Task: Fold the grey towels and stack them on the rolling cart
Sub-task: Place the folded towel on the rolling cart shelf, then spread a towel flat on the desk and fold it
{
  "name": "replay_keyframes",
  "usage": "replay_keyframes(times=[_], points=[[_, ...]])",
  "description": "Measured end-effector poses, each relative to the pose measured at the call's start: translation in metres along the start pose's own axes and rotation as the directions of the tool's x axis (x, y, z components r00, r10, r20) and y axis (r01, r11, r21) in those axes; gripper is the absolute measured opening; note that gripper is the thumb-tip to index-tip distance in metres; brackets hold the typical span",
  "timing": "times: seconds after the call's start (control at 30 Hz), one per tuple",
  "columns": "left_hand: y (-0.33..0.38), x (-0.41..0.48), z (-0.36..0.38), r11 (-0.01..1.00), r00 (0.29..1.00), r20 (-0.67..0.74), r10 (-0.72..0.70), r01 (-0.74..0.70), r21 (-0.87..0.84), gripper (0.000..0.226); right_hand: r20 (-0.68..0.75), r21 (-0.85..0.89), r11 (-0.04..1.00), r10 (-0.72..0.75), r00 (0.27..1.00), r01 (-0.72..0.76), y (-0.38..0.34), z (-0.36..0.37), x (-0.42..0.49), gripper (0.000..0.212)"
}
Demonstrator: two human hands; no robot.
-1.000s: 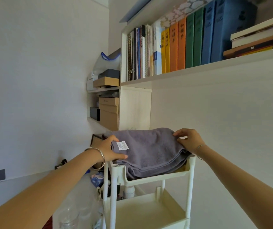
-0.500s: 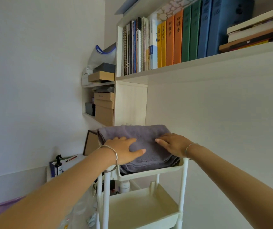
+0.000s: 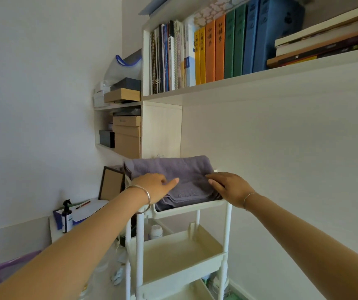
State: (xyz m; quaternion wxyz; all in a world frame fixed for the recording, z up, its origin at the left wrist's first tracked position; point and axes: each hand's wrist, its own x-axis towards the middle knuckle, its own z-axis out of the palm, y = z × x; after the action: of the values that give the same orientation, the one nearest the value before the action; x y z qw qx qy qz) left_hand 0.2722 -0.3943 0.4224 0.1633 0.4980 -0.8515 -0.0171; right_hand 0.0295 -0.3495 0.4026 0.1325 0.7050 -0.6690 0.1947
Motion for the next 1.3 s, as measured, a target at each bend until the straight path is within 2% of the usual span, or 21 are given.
replay_keyframes(times=[0.17, 0.37, 0.57, 0.7, 0.73, 0.83, 0.9, 1.0, 1.1, 1.2, 1.3], points=[[0.017, -0.021, 0.003, 0.972, 0.942, -0.249, 0.226, -0.202, 0.118, 0.055, -0.035, -0.077, 0.993, 0.087, 0.996, -0.09, 0.016, -0.023, -0.064, 0.045], [0.067, -0.044, 0.021, 0.925, 0.883, -0.278, 0.378, -0.376, 0.061, 0.048, -0.027, -0.126, 0.945, 0.302, 0.953, -0.303, 0.028, -0.051, -0.156, 0.043], [0.128, -0.088, 0.074, 0.838, 0.835, -0.121, 0.536, -0.544, -0.039, 0.049, 0.01, -0.169, 0.828, 0.543, 0.84, -0.534, 0.025, -0.057, -0.28, 0.041], [0.169, -0.129, 0.122, 0.758, 0.766, -0.012, 0.642, -0.638, -0.138, 0.052, 0.041, -0.213, 0.725, 0.676, 0.735, -0.655, 0.018, -0.049, -0.376, 0.042], [0.186, -0.149, 0.137, 0.733, 0.739, 0.035, 0.673, -0.66, -0.166, 0.052, 0.064, -0.233, 0.675, 0.729, 0.681, -0.7, 0.015, -0.048, -0.411, 0.042], [0.215, -0.186, 0.168, 0.702, 0.699, 0.1, 0.708, -0.681, -0.207, 0.051, 0.092, -0.216, 0.614, 0.787, 0.611, -0.759, 0.011, -0.043, -0.47, 0.043], [0.238, -0.215, 0.187, 0.669, 0.656, 0.138, 0.742, -0.708, -0.228, 0.05, 0.101, -0.207, 0.541, 0.84, 0.533, -0.815, 0.009, -0.039, -0.512, 0.046], [0.266, -0.256, 0.212, 0.628, 0.604, 0.176, 0.777, -0.728, -0.274, 0.048, 0.11, -0.162, 0.455, 0.89, 0.442, -0.876, 0.009, -0.028, -0.57, 0.058], [0.291, -0.284, 0.238, 0.601, 0.561, 0.217, 0.799, -0.729, -0.327, 0.047, 0.126, -0.131, 0.406, 0.912, 0.391, -0.904, 0.008, -0.02, -0.617, 0.043], [0.323, -0.309, 0.265, 0.579, 0.507, 0.282, 0.815, -0.74, -0.344, 0.051, 0.179, -0.093, 0.306, 0.941, 0.286, -0.948, 0.017, -0.015, -0.663, 0.047], [0.351, -0.323, 0.287, 0.584, 0.487, 0.328, 0.809, -0.732, -0.353, 0.052, 0.213, -0.017, 0.258, 0.945, 0.248, -0.966, 0.033, -0.009, -0.698, 0.045]])
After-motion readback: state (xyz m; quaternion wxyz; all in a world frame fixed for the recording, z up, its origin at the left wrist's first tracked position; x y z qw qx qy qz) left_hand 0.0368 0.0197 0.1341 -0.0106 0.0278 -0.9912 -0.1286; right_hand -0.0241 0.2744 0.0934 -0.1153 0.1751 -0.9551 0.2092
